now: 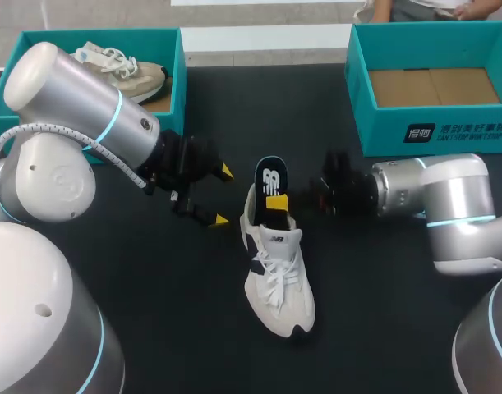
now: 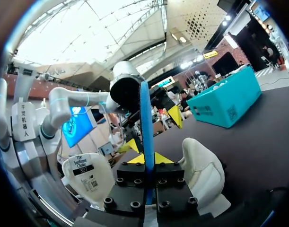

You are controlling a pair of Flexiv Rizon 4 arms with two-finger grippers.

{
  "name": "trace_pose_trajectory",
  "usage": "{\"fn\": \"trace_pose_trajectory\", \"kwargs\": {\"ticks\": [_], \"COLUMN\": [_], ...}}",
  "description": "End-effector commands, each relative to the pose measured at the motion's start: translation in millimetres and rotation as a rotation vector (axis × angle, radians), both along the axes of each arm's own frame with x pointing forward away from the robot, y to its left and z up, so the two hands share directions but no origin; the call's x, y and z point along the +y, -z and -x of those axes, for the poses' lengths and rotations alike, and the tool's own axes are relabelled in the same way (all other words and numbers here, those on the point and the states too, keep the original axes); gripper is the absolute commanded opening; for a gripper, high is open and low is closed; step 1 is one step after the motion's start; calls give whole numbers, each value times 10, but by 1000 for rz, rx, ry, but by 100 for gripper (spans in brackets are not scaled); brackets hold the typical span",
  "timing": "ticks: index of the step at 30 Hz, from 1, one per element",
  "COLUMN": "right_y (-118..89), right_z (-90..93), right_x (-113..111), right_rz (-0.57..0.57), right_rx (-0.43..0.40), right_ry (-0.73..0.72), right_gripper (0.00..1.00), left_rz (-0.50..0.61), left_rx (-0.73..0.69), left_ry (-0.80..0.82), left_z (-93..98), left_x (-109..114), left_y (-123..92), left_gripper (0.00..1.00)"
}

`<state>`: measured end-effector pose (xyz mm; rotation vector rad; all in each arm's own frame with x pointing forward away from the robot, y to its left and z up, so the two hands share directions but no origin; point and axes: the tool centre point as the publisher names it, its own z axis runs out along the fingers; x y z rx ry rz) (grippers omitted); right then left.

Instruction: Take the shoe out of the shoebox, open the shoe tongue, remove and reinsert the insole, then place the shoe into the shoebox

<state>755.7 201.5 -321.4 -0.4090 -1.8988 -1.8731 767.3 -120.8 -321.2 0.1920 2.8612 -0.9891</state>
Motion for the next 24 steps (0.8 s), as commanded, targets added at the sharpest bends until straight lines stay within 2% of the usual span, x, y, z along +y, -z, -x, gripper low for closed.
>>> {"fn": "trace_pose_trajectory", "kwargs": {"ticks": [1, 5, 8, 10, 11, 17, 21, 22, 23, 24], "right_y": [128, 210, 176, 113, 82, -83, -75, -54, -30, 7], "right_z": [118, 215, 204, 155, 125, -45, -110, -118, -123, -116], "right_x": [-6, -44, -63, -64, -63, -66, -71, -70, -69, -65], "right_rz": [12, 34, 36, 26, 23, 9, 8, 10, 13, 19], "right_rx": [27, 48, 45, 23, 12, -45, -51, -50, -47, -34], "right_ry": [-2, -11, -7, 4, 6, 19, 24, 25, 26, 20], "right_gripper": [0, 0, 0, 16, 20, 21, 18, 13, 1, 0], "left_rz": [2, 2, 2, 2, 2, 2, 2, 2, 2, 2], "left_rx": [-1, -1, -1, -1, -1, -1, -1, -1, -1, -1], "left_ry": [1, 1, 1, 1, 1, 1, 1, 1, 1, 1], "left_z": [6, 6, 6, 6, 6, 6, 6, 6, 6, 6], "left_x": [11, 11, 11, 11, 11, 11, 11, 11, 11, 11], "left_y": [6, 6, 6, 6, 6, 6, 6, 6, 6, 6], "left_gripper": [100, 100, 100, 100, 100, 100, 100, 100, 100, 100]}}
